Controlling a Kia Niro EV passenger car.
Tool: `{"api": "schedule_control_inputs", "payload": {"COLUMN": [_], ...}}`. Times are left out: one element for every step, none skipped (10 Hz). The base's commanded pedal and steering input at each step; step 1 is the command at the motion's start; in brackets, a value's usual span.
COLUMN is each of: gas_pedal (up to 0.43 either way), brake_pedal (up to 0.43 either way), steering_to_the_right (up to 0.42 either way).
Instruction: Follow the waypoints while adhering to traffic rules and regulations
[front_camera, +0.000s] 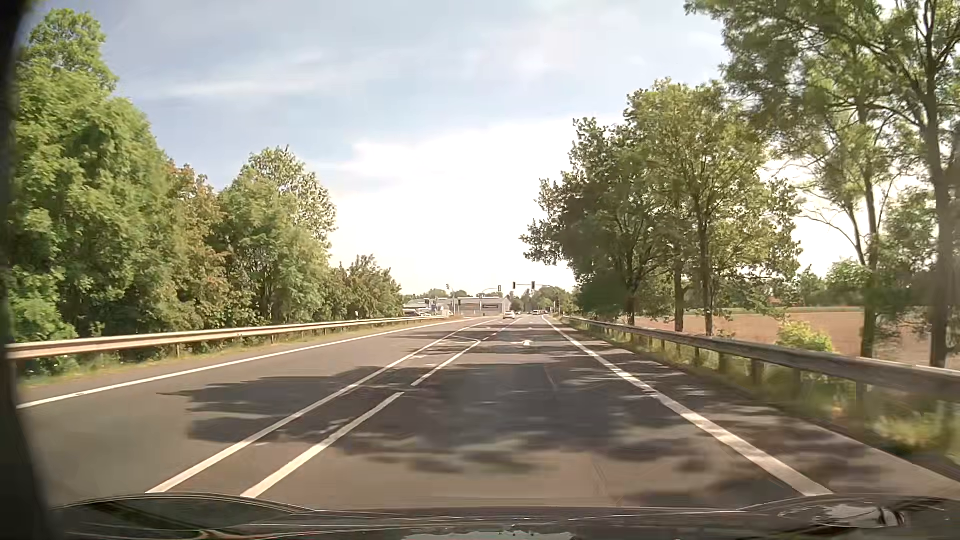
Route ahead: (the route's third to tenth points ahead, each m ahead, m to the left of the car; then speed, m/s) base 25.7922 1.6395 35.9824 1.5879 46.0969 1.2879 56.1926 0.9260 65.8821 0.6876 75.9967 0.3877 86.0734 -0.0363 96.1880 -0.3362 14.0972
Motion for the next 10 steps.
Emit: {"api": "schedule_control_inputs", "payload": {"gas_pedal": [0.000, 0.000, 0.000, 0.000, 0.000, 0.000, 0.000, 0.000, 0.000, 0.000], "brake_pedal": [0.000, 0.000, 0.000, 0.000, 0.000, 0.000, 0.000, 0.000, 0.000, 0.000], "steering_to_the_right": [0.004, 0.003, 0.003, 0.003, 0.004, 0.003, 0.004, 0.005, 0.006, 0.006]}}
